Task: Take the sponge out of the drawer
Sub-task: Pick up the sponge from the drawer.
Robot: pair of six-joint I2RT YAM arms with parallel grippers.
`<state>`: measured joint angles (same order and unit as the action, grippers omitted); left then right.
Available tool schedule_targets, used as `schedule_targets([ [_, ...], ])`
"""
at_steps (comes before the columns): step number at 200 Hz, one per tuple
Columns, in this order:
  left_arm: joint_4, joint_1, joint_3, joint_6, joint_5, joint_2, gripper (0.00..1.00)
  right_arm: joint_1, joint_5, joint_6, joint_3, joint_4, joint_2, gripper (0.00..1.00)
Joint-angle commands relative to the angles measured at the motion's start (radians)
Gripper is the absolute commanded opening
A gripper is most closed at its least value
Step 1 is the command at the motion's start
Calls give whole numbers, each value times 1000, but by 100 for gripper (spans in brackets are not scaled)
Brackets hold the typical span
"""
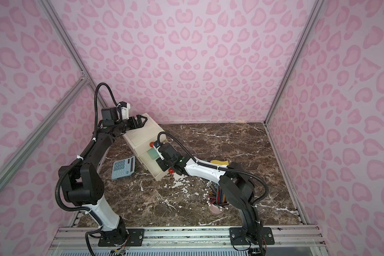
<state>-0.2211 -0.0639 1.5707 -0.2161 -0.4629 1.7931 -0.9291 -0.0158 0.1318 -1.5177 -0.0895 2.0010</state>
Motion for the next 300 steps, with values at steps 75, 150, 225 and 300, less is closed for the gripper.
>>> schedule_targets([
  [75, -40, -6, -11, -11, 16, 8, 100, 68, 42, 241, -167, 12, 128, 51],
  [150, -35, -7, -12, -15, 12, 11, 100, 70, -50, 267, -236, -77, 182, 53],
  [225, -34, -7, -13, -16, 10, 14, 100, 74, -110, 282, -300, -82, 246, 62],
  [300, -33, -7, -12, -18, 9, 16, 100, 82, -53, 293, -345, -105, 285, 43],
])
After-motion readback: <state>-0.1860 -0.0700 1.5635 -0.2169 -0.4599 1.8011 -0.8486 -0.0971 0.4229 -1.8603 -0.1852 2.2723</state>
